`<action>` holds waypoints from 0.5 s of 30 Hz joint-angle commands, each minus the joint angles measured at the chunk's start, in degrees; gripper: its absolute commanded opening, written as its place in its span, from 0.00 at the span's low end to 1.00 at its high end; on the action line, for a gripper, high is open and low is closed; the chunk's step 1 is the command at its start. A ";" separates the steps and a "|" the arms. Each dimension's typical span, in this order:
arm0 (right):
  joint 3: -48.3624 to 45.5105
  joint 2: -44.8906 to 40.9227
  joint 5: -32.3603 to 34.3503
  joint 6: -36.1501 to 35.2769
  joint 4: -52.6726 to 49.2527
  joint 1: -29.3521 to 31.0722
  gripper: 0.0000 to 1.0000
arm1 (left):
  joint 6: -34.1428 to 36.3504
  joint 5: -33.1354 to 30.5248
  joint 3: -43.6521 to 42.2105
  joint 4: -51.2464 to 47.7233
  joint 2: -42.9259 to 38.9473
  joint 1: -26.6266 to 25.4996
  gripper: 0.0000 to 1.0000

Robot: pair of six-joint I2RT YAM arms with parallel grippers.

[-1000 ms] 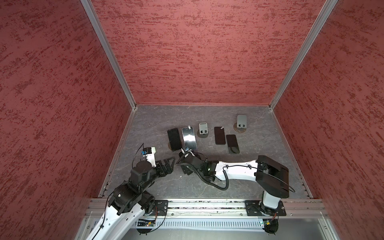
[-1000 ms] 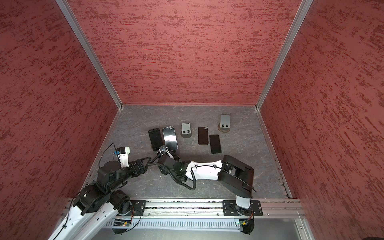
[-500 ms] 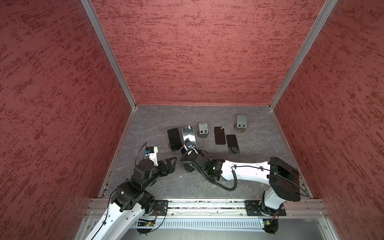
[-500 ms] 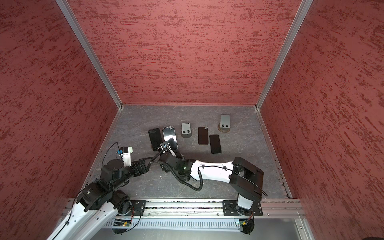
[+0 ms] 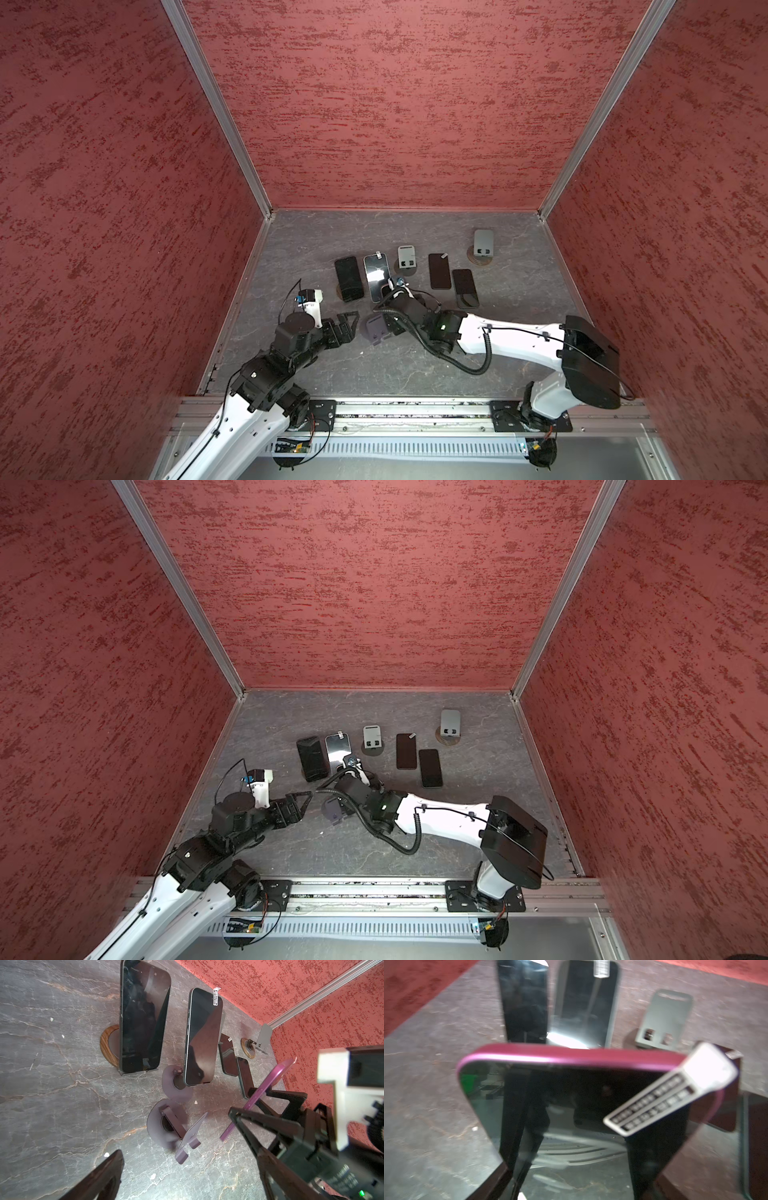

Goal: Remove the phone from the phone stand
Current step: 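Lift the pink-framed phone off its stand and carry it farther from the robot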

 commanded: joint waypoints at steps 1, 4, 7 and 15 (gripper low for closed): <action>-1.41 -3.02 -0.76 4.79 -4.81 -2.92 0.63 | 0.18 0.75 0.11 3.00 1.15 -0.67 1.00; -3.24 -4.61 -1.78 6.35 -7.77 -5.22 0.64 | 0.39 1.22 0.11 4.06 2.12 -1.33 1.00; -5.13 -6.15 -2.69 7.40 -11.30 -7.63 0.64 | 0.54 1.22 0.11 4.93 2.96 -1.99 1.00; -10.14 -11.09 -6.41 8.18 -16.38 -13.17 0.65 | 0.85 0.34 0.29 7.52 4.86 -2.95 1.00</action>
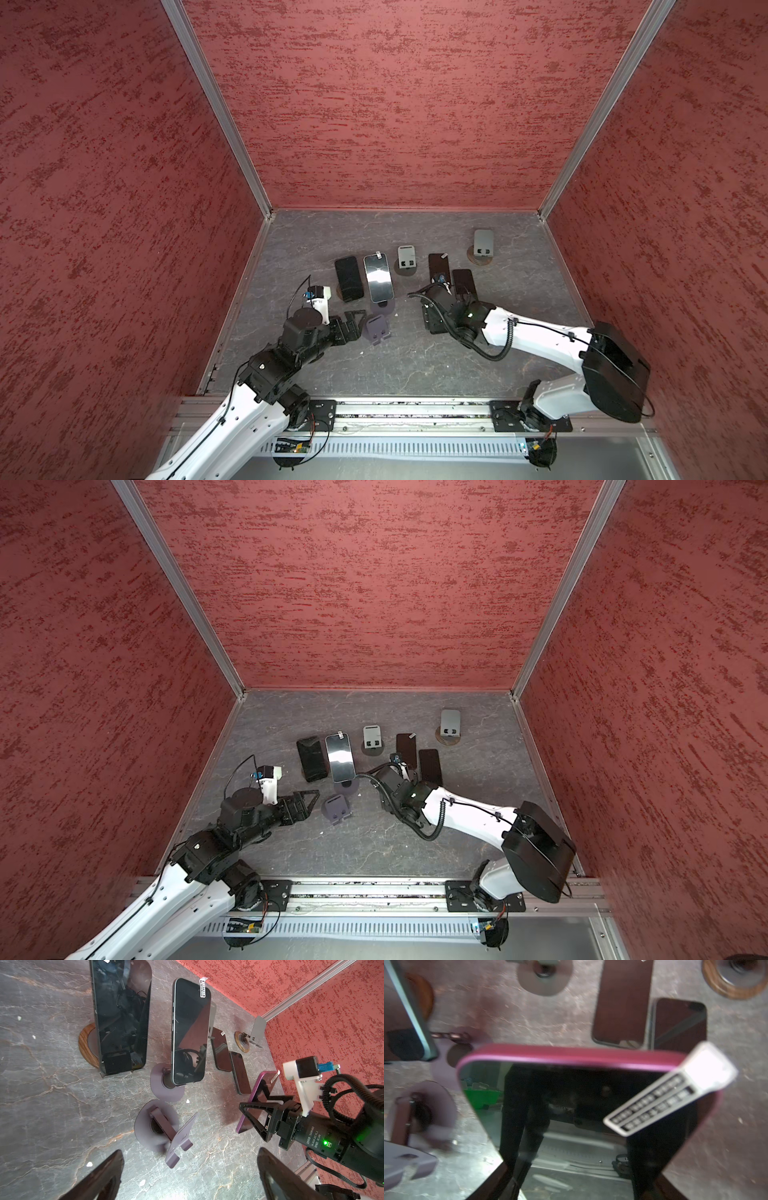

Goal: Remove the phone from the phone stand
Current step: 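Lift the pink-framed phone off its stand and carry it farther from the robot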

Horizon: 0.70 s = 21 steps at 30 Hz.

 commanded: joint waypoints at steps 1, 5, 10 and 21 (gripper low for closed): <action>-1.05 -2.76 -2.40 1.82 -1.96 -1.98 0.65 | 0.87 -0.07 0.36 2.72 0.60 -0.48 0.99; -2.86 -3.67 -5.38 1.75 -1.76 -4.04 0.66 | 1.06 -0.29 0.46 2.93 1.56 -0.78 1.00; -3.90 -2.78 -8.00 1.41 -1.46 -5.62 0.66 | 1.20 -0.55 0.29 3.15 1.82 -0.96 1.00; -3.56 3.36 -9.21 0.96 0.00 -6.56 0.66 | 2.09 -1.36 -0.29 4.24 1.65 -1.05 0.99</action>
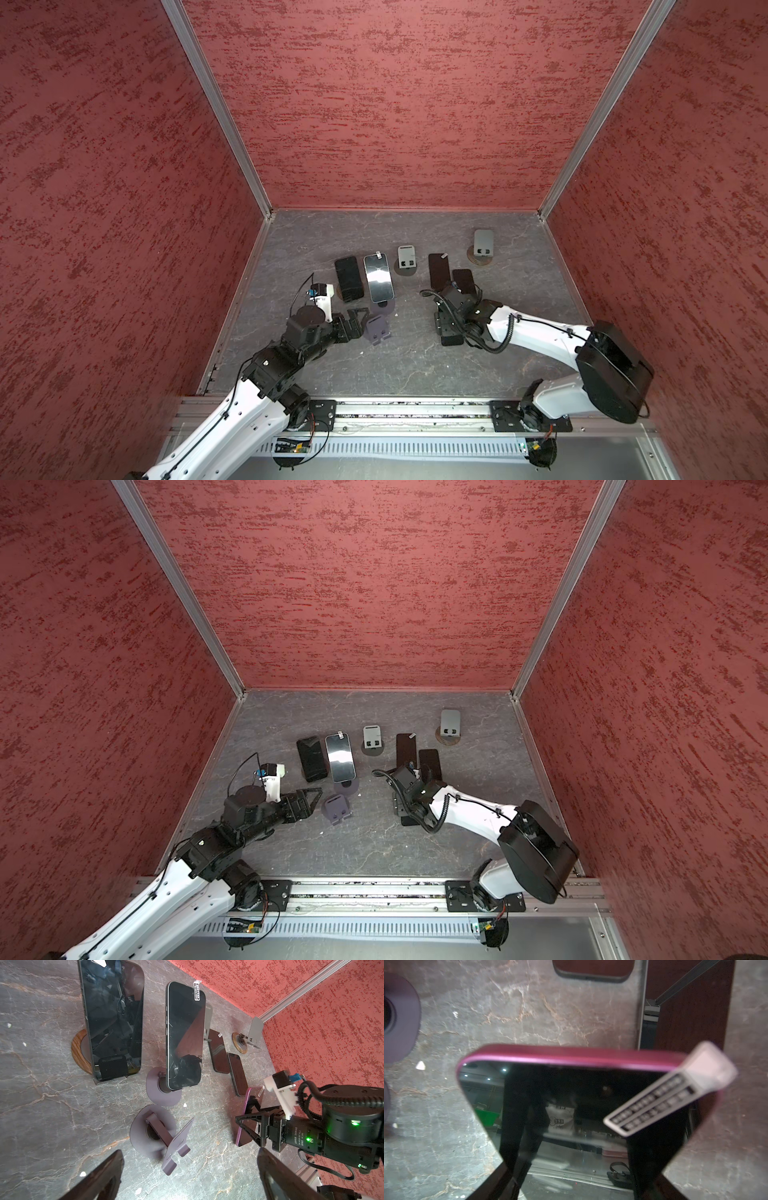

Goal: Remove the phone from the phone stand
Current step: 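Lift the pink-framed phone off its stand and carry it farther from the robot, then lower the pink-framed phone flat beside the dark phones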

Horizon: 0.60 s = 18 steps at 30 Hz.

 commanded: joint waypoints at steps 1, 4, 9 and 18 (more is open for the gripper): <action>0.59 1.95 0.10 0.80 1.65 -0.63 0.66 | 1.53 -0.87 -0.33 2.04 -0.16 -0.41 0.99; 0.87 2.84 0.46 0.87 1.90 -0.63 0.66 | 1.69 -1.25 -0.50 2.23 -0.08 -0.41 1.00; 1.15 3.64 1.19 1.11 1.72 -0.98 0.66 | 2.07 -1.84 -0.72 2.11 -0.11 -0.41 1.00; 1.61 5.54 1.78 1.31 2.40 -1.29 0.66 | 2.59 -2.67 -1.47 2.64 0.10 -0.41 1.00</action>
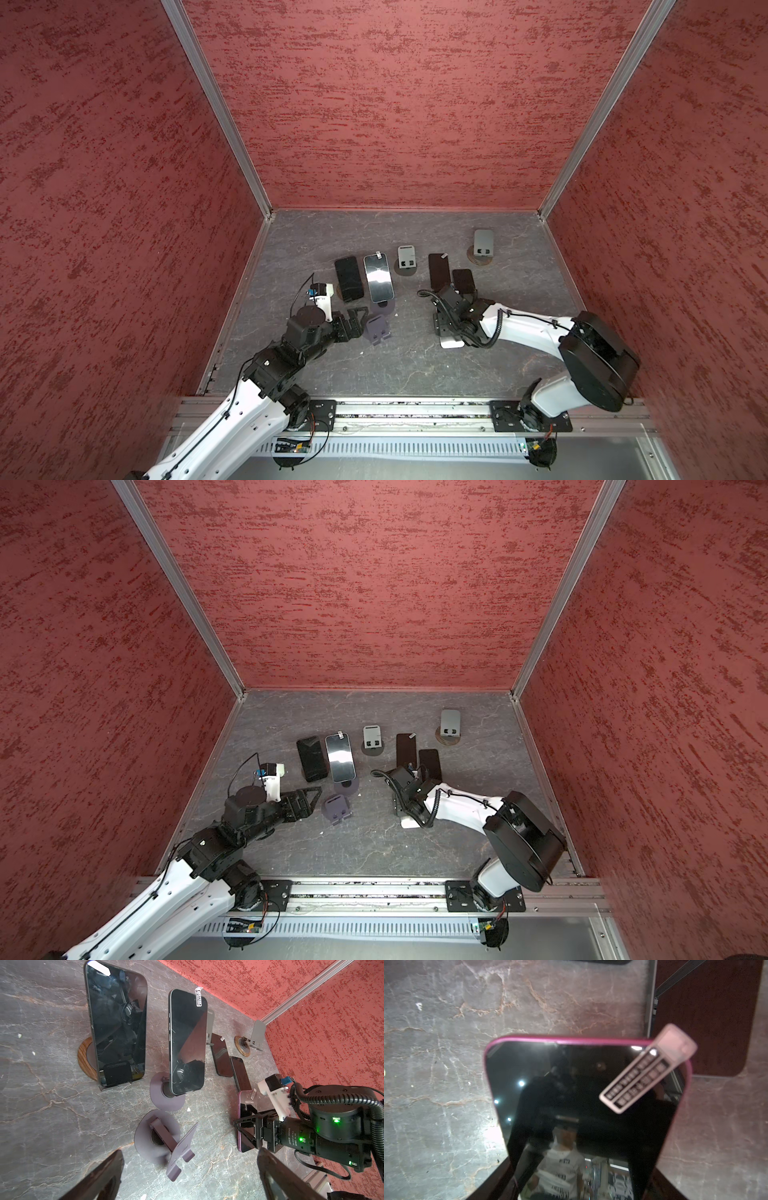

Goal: Remove the phone from the phone stand
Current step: 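Lower the pink-framed phone flat beside the dark phones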

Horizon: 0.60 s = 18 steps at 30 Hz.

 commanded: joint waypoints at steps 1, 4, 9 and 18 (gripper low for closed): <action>1.18 1.57 1.85 1.03 0.79 -0.53 0.66 | 1.15 -1.07 -0.62 1.49 0.17 -0.37 1.00; 1.73 3.01 1.94 1.23 1.07 -0.70 0.66 | 1.24 -1.24 -0.62 1.50 0.22 -0.37 1.00; 3.30 5.19 2.41 1.18 0.10 -0.96 0.66 | 1.04 -1.68 -1.01 0.78 -0.48 -0.37 0.99; 3.60 6.94 3.44 2.10 -0.07 -0.97 0.67 | 1.55 -3.53 -1.42 -0.55 -1.60 -0.37 0.99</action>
